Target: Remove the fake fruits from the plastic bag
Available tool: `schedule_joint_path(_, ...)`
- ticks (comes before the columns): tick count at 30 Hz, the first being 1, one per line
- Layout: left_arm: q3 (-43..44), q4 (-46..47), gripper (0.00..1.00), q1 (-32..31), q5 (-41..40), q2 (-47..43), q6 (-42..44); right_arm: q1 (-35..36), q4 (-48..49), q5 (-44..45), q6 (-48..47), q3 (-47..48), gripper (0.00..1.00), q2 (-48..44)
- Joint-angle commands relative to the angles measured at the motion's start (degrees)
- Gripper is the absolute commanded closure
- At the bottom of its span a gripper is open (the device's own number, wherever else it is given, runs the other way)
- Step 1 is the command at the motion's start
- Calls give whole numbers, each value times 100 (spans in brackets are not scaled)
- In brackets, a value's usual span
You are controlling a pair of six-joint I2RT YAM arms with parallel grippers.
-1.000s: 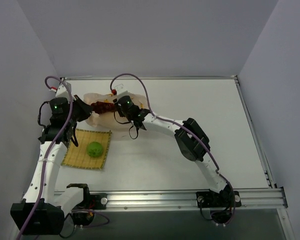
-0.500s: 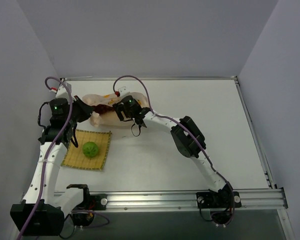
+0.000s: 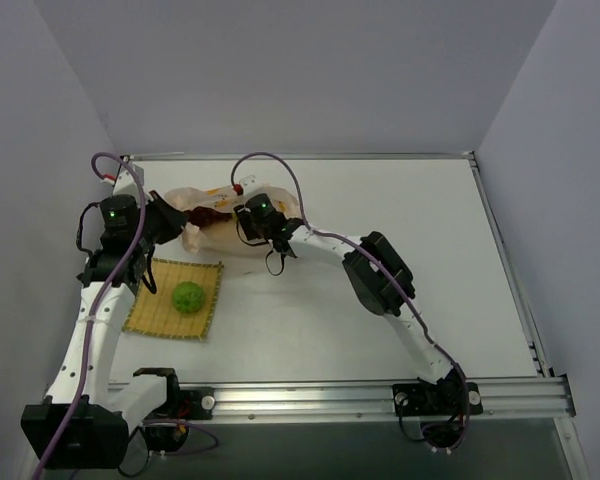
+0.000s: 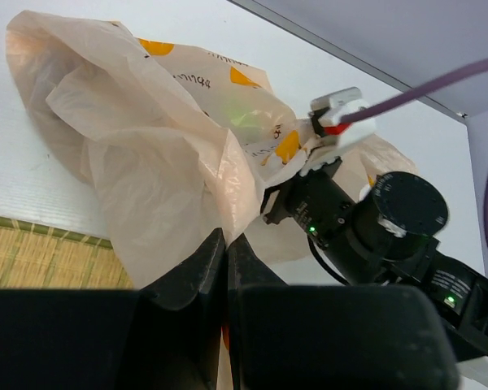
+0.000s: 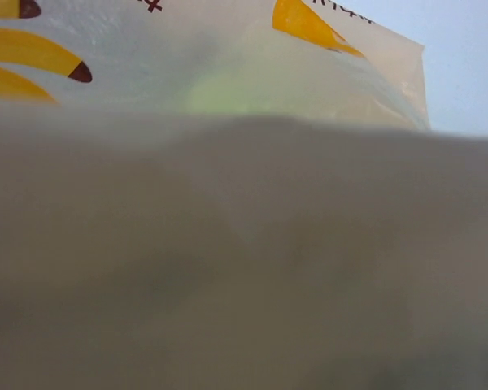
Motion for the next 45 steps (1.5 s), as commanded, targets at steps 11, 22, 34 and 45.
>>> schedule_joint_path(11, 79, 247, 98, 17, -1, 84, -69, -69, 2566, -1477, 1531, -2262, 58, -2244)
schedule_joint_path(22, 53, 371, 98, 34, 8, 146, -166, 28, 1928, -796, 1322, -2081, 55, -2096)
schedule_joint_path(34, 44, 344, 98, 26, 34, 120, -166, 19, 984, 32, 1163, -427, 7, -575)
schedule_joint_path(45, -8, 397, 98, 34, 139, 199, -254, -42, 1107, 7, 1198, 505, 1, 524)
